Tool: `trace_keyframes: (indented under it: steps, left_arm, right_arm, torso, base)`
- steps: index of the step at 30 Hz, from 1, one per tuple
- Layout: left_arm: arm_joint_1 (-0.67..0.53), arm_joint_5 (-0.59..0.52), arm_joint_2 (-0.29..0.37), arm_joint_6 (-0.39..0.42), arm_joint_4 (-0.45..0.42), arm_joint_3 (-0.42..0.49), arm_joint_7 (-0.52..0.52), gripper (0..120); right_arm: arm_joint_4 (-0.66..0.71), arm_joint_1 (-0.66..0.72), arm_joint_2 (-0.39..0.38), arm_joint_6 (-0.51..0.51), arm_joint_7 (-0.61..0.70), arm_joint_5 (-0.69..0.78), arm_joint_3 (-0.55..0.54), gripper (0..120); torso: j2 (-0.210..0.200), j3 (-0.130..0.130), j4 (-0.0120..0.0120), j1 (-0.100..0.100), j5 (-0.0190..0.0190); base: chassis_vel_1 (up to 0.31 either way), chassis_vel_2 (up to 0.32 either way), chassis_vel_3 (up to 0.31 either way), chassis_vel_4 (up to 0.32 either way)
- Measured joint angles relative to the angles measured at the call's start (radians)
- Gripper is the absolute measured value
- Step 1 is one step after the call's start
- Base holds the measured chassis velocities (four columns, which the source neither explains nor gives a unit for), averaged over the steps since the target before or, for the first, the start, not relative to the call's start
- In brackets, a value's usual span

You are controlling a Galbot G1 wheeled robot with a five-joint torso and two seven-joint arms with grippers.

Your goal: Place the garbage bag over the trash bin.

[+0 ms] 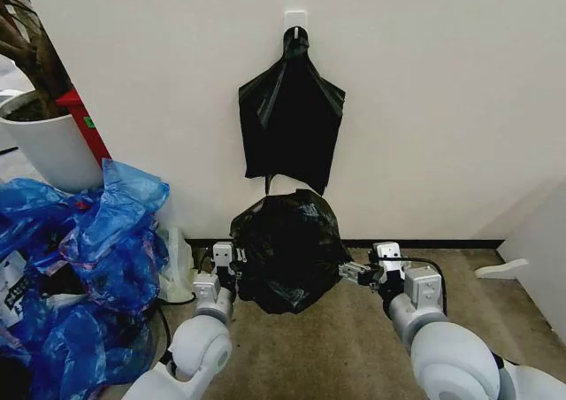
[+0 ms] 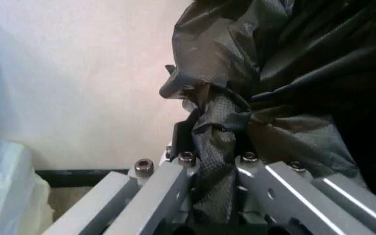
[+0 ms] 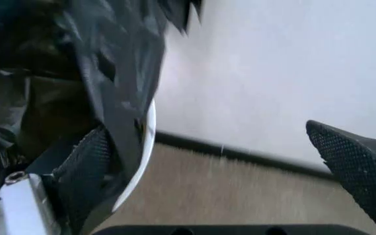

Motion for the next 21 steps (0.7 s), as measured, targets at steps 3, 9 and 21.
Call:
trace_keyframes:
  steps: [3,9,21]
  left_arm:
    - [-0.005,0.029,0.001,0.001,0.006,0.000,-0.002,2]
    - [-0.022,0.056,0.001,0.004,0.021,0.004,-0.008,2]
    - [-0.032,0.063,0.007,0.021,0.032,0.001,-0.026,2]
  right_arm:
    - [0.013,0.003,-0.012,0.004,-0.063,-0.062,0.003,100]
    - [0.055,0.011,-0.022,0.018,-0.104,-0.035,0.005,100]
    - [0.100,0.028,-0.064,0.054,-0.137,0.030,0.029,100]
  torso:
    - [0.000,0.000,0.0000,0.000,0.0000]
    - [0.000,0.000,0.0001,0.000,0.0000]
    - [0.000,0.000,0.0002,0.000,0.0000]
  base:
    - [0.000,0.000,0.000,0.000]
    - [0.000,0.000,0.000,0.000]
    - [0.000,0.000,0.000,0.000]
